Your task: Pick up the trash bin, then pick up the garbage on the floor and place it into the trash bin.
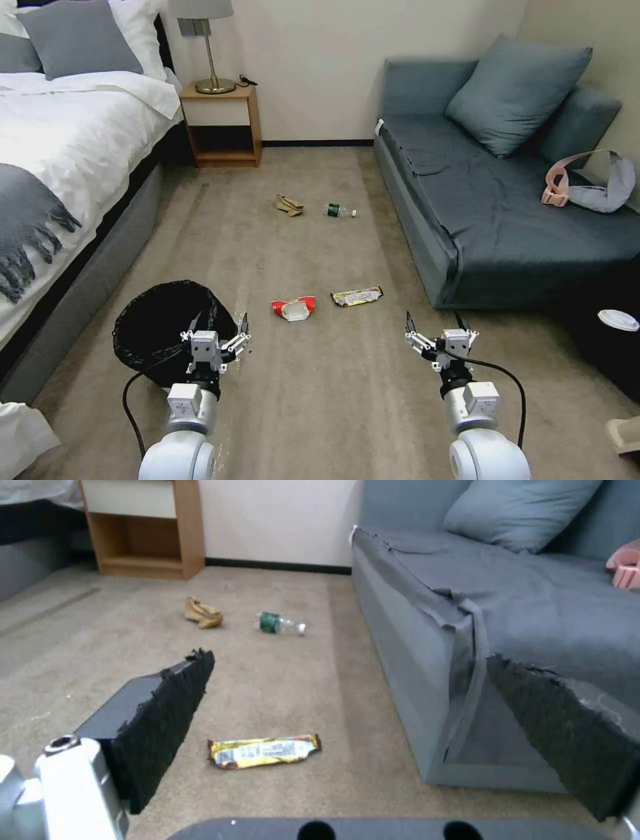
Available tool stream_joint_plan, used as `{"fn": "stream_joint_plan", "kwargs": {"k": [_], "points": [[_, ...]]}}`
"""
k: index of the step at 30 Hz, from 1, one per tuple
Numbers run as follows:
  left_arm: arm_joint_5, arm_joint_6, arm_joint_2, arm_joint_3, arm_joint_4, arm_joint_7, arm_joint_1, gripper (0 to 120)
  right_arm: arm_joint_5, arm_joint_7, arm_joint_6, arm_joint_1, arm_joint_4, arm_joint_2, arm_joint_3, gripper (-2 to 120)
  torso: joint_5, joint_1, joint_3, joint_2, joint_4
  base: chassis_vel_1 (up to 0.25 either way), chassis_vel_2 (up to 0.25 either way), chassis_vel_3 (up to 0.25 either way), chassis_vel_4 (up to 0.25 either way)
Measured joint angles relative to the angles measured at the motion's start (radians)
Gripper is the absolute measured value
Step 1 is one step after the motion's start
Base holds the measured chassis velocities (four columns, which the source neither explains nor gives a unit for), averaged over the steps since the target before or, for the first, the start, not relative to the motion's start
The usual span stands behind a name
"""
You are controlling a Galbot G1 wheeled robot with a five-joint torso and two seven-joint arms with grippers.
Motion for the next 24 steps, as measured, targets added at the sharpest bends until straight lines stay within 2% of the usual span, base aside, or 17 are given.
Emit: {"fn": "stream_joint_plan", "kwargs": {"k": [18, 21, 22, 24], "points": [[-0.006, 0.006, 0.004, 0.001, -0.001, -0.006, -0.002, 100, 0.007, 0.002, -0.002, -0.001, 0.001, -0.004, 0.000, 100, 0.0000, 0.000, 0.000, 0.000, 0.0001, 0.000, 0.000, 0.000, 0.000], [-0.099, 0.094, 0.070, 0.008, -0.041, -0.098, -0.040, 100, 0.096, 0.043, -0.058, -0.025, 0.038, -0.060, 0.002, 100, 0.0000, 0.000, 0.000, 0.000, 0.0001, 0.000, 0.000, 0.000, 0.000], [-0.099, 0.094, 0.070, 0.008, -0.041, -0.098, -0.040, 100, 0.096, 0.043, -0.058, -0.025, 0.038, -0.060, 0.002, 100, 0.0000, 0.000, 0.000, 0.000, 0.0001, 0.000, 0.000, 0.000, 0.000], [-0.173, 0.164, 0.121, 0.014, -0.072, -0.169, -0.069, 100, 0.166, 0.075, -0.103, -0.045, 0.066, -0.104, 0.005, 100, 0.0000, 0.000, 0.000, 0.000, -0.0001, 0.000, 0.000, 0.000, 0.000]]}}
